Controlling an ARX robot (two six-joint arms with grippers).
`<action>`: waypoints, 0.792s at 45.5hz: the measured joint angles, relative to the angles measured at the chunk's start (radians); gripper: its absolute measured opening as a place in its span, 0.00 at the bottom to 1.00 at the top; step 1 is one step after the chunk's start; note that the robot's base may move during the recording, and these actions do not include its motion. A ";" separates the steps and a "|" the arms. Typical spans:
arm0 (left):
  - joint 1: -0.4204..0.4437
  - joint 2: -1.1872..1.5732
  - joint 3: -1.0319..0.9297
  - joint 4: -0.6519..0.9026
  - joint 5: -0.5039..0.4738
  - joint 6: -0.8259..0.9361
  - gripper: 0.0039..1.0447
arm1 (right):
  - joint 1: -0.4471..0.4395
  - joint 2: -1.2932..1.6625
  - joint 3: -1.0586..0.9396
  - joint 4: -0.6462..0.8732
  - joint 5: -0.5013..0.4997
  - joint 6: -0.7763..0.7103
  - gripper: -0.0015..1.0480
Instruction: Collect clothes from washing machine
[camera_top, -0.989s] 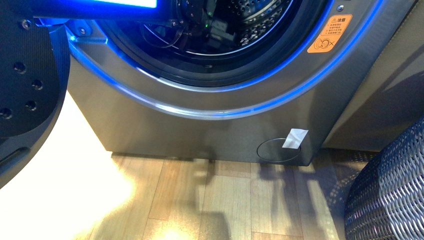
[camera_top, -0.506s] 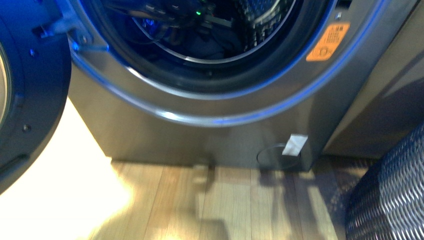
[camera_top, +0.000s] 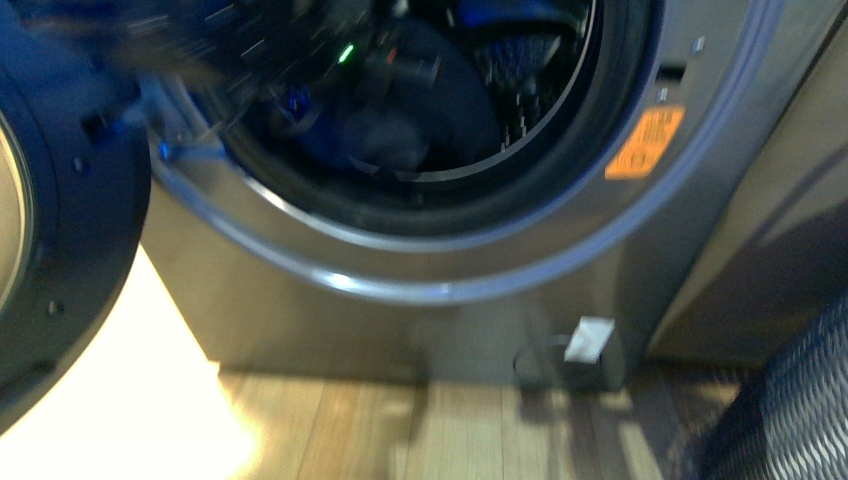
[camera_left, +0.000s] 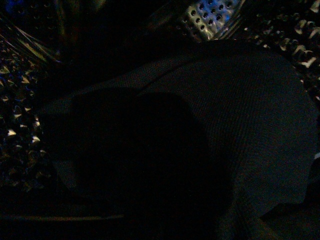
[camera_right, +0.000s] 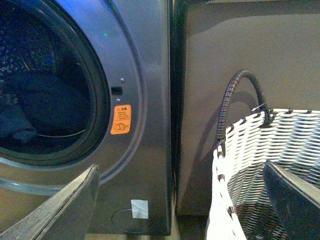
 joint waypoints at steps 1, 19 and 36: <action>-0.001 -0.019 -0.029 0.009 0.007 0.002 0.12 | 0.000 0.000 0.000 0.000 0.000 0.000 0.93; -0.031 -0.409 -0.333 0.022 0.143 0.017 0.12 | 0.000 0.000 0.000 0.000 0.000 0.000 0.93; -0.084 -0.712 -0.254 -0.198 0.247 0.014 0.12 | 0.000 0.000 0.000 0.000 0.000 0.000 0.93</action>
